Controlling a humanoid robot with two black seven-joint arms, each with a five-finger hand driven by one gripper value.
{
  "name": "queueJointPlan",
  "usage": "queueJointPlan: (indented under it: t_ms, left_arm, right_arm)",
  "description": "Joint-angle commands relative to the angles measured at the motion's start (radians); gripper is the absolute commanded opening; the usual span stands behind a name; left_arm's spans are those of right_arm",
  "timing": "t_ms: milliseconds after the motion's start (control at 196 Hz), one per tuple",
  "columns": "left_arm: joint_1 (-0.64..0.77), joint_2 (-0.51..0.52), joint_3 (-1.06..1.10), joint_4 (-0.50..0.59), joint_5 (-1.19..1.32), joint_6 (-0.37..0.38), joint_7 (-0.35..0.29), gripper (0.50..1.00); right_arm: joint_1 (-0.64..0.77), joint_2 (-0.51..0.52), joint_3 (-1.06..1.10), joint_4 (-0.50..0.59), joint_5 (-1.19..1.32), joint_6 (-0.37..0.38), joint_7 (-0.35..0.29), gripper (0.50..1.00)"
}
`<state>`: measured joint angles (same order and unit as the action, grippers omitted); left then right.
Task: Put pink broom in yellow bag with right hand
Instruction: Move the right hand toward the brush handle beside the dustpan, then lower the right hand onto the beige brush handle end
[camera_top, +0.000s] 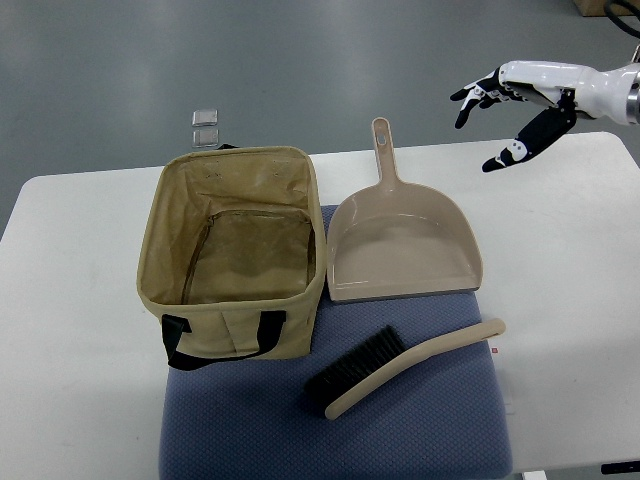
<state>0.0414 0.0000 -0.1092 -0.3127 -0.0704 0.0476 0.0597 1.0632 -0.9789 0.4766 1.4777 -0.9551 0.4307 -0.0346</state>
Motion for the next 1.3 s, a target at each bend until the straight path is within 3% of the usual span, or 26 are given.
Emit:
queueJointPlan:
  t_ms: [0, 387, 1294]
  left_arm:
    - [0.0, 0.0, -0.003, -0.017, 0.0, 0.0, 0.0, 1.0]
    - [0.003, 0.0, 0.0, -0.028, -0.002, 0.002, -0.001, 1.0]
    - [0.008, 0.0, 0.002, -0.028, -0.002, 0.002, -0.001, 1.0]
  right_arm:
    - [-0.002, -0.044, -0.016, 0.064, -0.002, 0.048, -0.039, 0.928]
    - [-0.078, -0.015, -0.11, 0.107, -0.005, 0.062, -0.051, 0.928]
    - [-0.35, 0.082, -0.105, 0.101, -0.047, -0.116, -0.067, 0.928]
